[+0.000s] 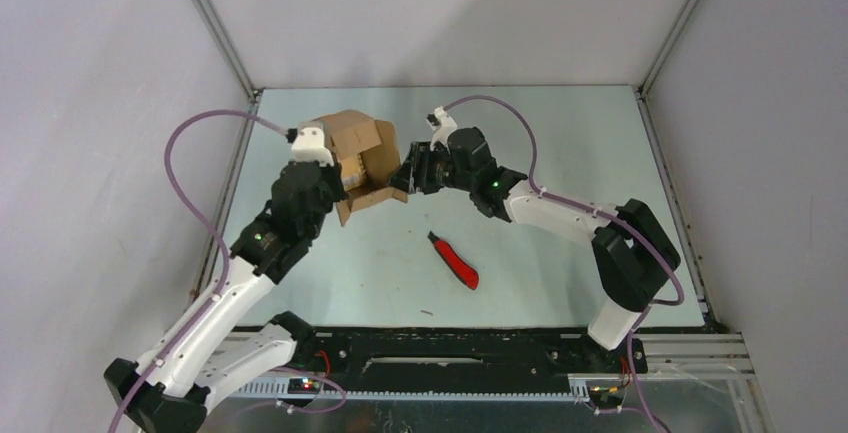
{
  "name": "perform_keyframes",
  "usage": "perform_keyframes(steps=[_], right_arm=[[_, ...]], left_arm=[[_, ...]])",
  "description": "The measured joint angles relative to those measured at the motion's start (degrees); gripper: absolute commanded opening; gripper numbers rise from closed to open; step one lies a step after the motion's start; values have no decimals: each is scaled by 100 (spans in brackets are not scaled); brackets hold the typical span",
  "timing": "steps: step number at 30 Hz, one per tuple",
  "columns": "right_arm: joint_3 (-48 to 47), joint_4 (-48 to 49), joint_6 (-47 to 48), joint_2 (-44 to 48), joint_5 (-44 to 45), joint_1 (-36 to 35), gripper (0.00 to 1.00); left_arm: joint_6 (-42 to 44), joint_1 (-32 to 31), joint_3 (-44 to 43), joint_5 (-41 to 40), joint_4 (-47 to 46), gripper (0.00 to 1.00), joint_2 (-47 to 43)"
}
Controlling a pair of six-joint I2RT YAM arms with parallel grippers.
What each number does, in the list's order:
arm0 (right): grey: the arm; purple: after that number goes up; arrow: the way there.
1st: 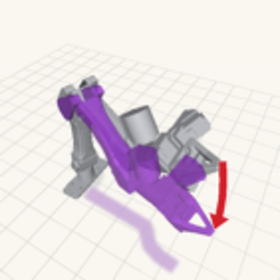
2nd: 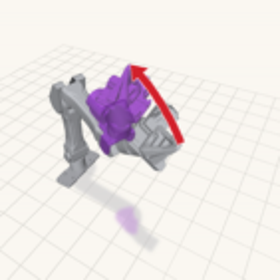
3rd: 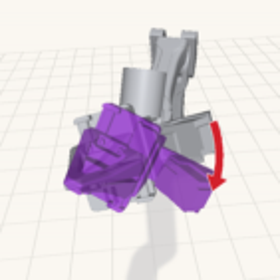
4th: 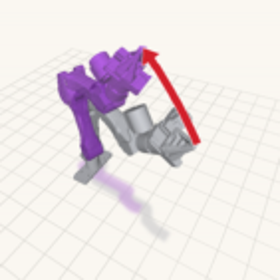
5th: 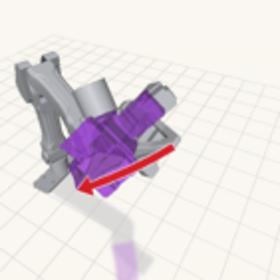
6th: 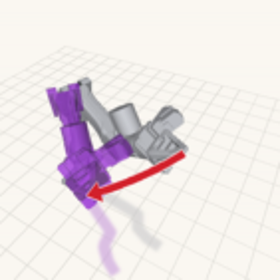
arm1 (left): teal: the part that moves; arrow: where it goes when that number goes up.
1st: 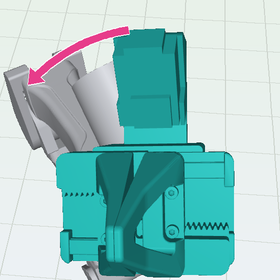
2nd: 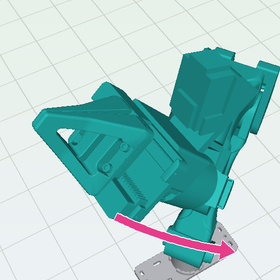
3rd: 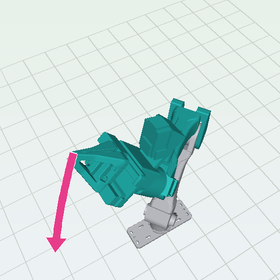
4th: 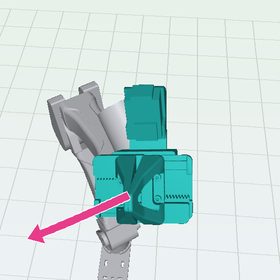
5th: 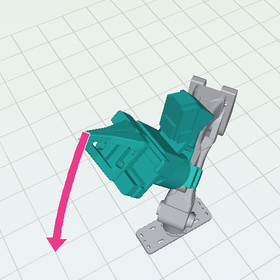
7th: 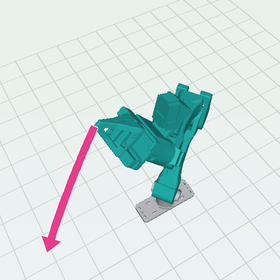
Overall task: Unpack the express box
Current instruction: Pour the product at the center of the board.
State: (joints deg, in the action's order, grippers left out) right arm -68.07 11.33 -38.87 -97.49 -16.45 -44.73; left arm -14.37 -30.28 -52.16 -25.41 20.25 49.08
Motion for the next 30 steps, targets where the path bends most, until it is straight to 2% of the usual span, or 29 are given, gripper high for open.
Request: perform_keyframes(steps=[3, 7, 12, 20, 26, 30], right_arm=[[39, 219, -166, -186, -498, 286, 41], [87, 852, -337, -538, -1314, 601, 39], [304, 1735, -243, -667, -1882, 831, 51], [374, 3198, -396, -667, -1919, 1102, 57], [363, 4197, -789, -822, -1755, 1268, 61], [210, 4234, -866, -960, -1589, 1342, 61]], left_arm=[[448, -328, 516, -317, -778, 0, -129], [1539, -940, 1043, -800, -1991, 0, -229], [3403, -1779, 1545, -1222, -3720, 0, -210], [6245, -2664, 1875, -1272, -6223, 0, 210], [7665, -3001, 1878, -990, -7169, 0, 667], [8540, -2992, 1878, -866, -7879, 0, 1196]])
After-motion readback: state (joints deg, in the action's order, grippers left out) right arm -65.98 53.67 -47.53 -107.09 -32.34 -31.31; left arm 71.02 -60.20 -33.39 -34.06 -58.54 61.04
